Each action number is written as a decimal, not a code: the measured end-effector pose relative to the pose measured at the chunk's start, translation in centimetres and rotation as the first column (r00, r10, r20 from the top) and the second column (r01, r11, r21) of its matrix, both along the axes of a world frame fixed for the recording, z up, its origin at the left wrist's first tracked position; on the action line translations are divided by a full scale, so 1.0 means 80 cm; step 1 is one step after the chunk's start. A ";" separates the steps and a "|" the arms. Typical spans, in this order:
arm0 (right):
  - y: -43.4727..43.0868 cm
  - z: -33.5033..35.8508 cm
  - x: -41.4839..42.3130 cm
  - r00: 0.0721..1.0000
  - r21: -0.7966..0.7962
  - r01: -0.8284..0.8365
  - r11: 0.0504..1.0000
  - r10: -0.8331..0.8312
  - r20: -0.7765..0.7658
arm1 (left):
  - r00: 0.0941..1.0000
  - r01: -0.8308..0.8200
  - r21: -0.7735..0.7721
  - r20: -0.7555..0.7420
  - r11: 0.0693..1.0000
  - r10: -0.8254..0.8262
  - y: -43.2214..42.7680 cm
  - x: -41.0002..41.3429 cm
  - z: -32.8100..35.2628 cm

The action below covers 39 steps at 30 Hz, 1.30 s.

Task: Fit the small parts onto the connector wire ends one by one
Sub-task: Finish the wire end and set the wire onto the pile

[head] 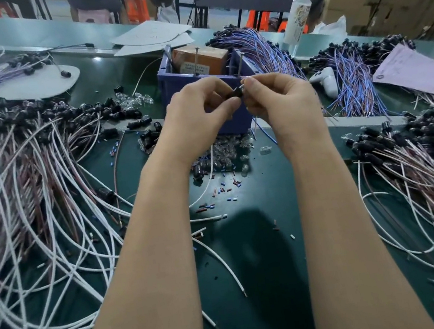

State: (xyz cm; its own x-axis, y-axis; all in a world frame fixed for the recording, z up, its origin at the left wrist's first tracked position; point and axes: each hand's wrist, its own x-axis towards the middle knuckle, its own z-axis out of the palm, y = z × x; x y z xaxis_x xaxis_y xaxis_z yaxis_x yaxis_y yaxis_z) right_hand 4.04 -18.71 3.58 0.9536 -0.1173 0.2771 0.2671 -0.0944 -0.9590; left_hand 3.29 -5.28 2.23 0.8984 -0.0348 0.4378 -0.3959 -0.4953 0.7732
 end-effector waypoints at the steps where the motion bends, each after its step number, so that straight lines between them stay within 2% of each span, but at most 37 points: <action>1: -0.001 -0.002 0.002 1.000 0.004 -0.010 1.000 0.010 -0.014 | 1.000 0.001 0.010 -0.001 1.000 -0.001 0.000 0.000 0.000; 5: -0.003 -0.007 0.006 1.000 -0.073 -0.029 0.997 0.028 -0.015 | 1.000 -0.009 0.066 0.023 0.998 0.007 0.000 0.000 0.002; 10: 0.003 -0.020 0.008 0.987 0.132 -0.104 0.986 0.119 -0.109 | 0.998 -0.041 0.148 0.047 0.988 0.034 -0.001 0.000 0.001; 14: 0.012 -0.026 0.011 0.977 0.236 -0.132 0.963 0.166 -0.134 | 0.985 -0.171 0.174 0.004 0.970 0.173 -0.012 -0.002 0.002; 16: 0.012 -0.028 0.013 0.984 0.216 -0.096 0.972 0.125 -0.125 | 0.962 -0.244 0.291 -0.048 0.925 0.269 -0.021 -0.002 0.008; 18: 0.007 -0.028 0.015 0.990 0.279 0.008 0.960 0.031 -0.134 | 0.955 -0.252 0.373 -0.055 0.893 0.293 -0.027 -0.002 0.019; 20: -0.003 -0.028 0.018 0.986 0.432 0.112 0.895 -0.045 -0.163 | 0.981 -0.153 0.272 -0.076 0.950 0.179 -0.034 -0.003 0.029; 21: -0.008 -0.028 0.019 0.983 0.499 0.137 0.856 -0.056 -0.174 | 0.984 -0.054 0.214 -0.156 0.975 0.089 -0.039 -0.004 0.032; 23: -0.013 -0.029 0.020 0.981 0.559 0.145 0.816 -0.045 -0.188 | 0.912 0.108 0.085 -0.405 0.990 -0.065 -0.053 -0.007 0.029; 25: -0.013 -0.032 0.020 0.979 0.520 0.151 0.841 -0.056 -0.195 | 0.824 0.106 -0.200 -0.531 0.974 -0.199 -0.061 -0.004 0.018; 26: -0.013 -0.034 0.021 0.978 0.464 0.160 0.871 -0.075 -0.196 | 0.807 0.046 -0.411 -0.522 0.910 -0.277 -0.061 -0.002 0.012; 28: -0.019 -0.038 0.024 0.971 0.316 0.184 0.931 -0.124 -0.202 | 0.847 -0.075 -0.776 -0.381 0.627 -0.371 -0.050 0.004 0.005; 30: -0.029 -0.042 0.027 0.955 0.156 0.198 0.968 -0.155 -0.251 | 0.913 -0.070 -0.919 -0.216 0.389 -0.345 -0.031 0.010 0.000; 31: -0.034 -0.044 0.028 0.944 0.059 0.197 0.979 -0.173 -0.280 | 0.935 -0.058 -0.945 -0.165 0.323 -0.314 -0.023 0.012 -0.002; 32: -0.038 -0.045 0.028 0.932 -0.060 0.192 0.979 -0.201 -0.300 | 0.951 -0.058 -0.953 -0.144 0.298 -0.275 -0.016 0.013 -0.003; 33: -0.041 -0.046 0.028 0.923 -0.196 0.187 0.963 -0.240 -0.299 | 0.960 -0.071 -0.945 -0.152 0.320 -0.235 -0.012 0.013 -0.004; 35: -0.039 -0.046 0.027 0.931 -0.423 0.203 0.883 -0.307 -0.195 | 0.957 -0.105 -0.874 -0.218 0.475 -0.190 -0.012 0.011 -0.004; 37: -0.025 -0.038 0.021 0.962 -0.450 0.235 0.862 -0.271 -0.017 | 0.929 -0.096 -0.740 -0.307 0.666 -0.208 -0.018 0.009 -0.004; 39: -0.006 -0.028 0.017 0.989 -0.400 0.145 0.905 -0.134 0.054 | 0.890 -0.057 -0.649 -0.377 0.759 -0.255 -0.026 0.007 -0.008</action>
State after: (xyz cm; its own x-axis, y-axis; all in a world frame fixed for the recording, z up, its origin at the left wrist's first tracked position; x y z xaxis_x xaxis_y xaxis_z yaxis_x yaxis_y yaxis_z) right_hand 5.40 -19.19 1.35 0.9278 -0.1226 0.3523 0.2462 -0.5082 -0.8253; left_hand 3.88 -7.40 1.63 0.9996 0.0068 -0.0266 0.0248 0.1888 0.9817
